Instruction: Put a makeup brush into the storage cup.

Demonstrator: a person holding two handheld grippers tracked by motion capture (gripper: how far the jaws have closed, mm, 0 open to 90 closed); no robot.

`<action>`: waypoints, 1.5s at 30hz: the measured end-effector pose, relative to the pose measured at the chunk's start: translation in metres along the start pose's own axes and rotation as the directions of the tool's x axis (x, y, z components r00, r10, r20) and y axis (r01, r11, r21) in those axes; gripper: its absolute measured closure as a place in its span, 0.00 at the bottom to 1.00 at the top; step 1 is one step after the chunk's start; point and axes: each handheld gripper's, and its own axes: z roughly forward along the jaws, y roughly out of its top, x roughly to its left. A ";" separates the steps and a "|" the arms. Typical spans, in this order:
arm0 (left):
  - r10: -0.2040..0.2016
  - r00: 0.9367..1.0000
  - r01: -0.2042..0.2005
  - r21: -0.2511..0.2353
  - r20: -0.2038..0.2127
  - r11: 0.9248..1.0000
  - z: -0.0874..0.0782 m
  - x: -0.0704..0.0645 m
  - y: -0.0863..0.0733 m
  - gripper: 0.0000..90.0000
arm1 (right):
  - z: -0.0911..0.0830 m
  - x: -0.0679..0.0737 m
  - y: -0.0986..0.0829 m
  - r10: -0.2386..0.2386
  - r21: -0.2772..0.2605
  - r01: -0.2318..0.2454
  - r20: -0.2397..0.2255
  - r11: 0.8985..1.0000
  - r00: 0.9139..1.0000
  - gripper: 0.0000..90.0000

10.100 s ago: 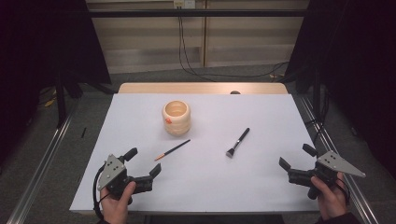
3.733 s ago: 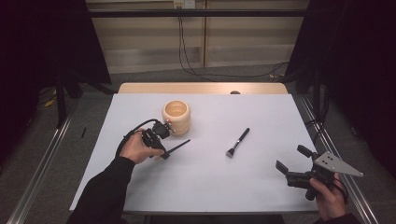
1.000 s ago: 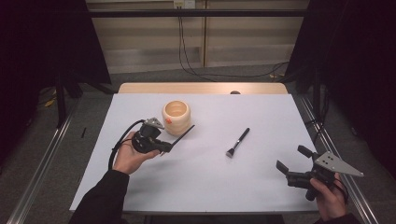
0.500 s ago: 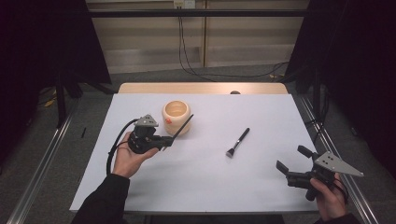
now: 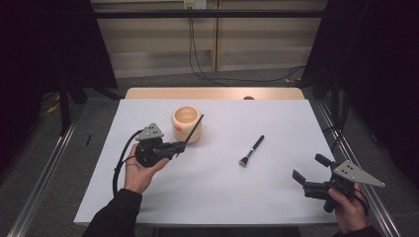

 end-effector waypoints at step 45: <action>0.117 0.964 -0.119 -0.007 0.237 0.993 0.039 -0.079 0.030 0.93 | 0.000 0.000 0.000 0.000 -0.001 0.000 -0.006 1.000 1.000 0.00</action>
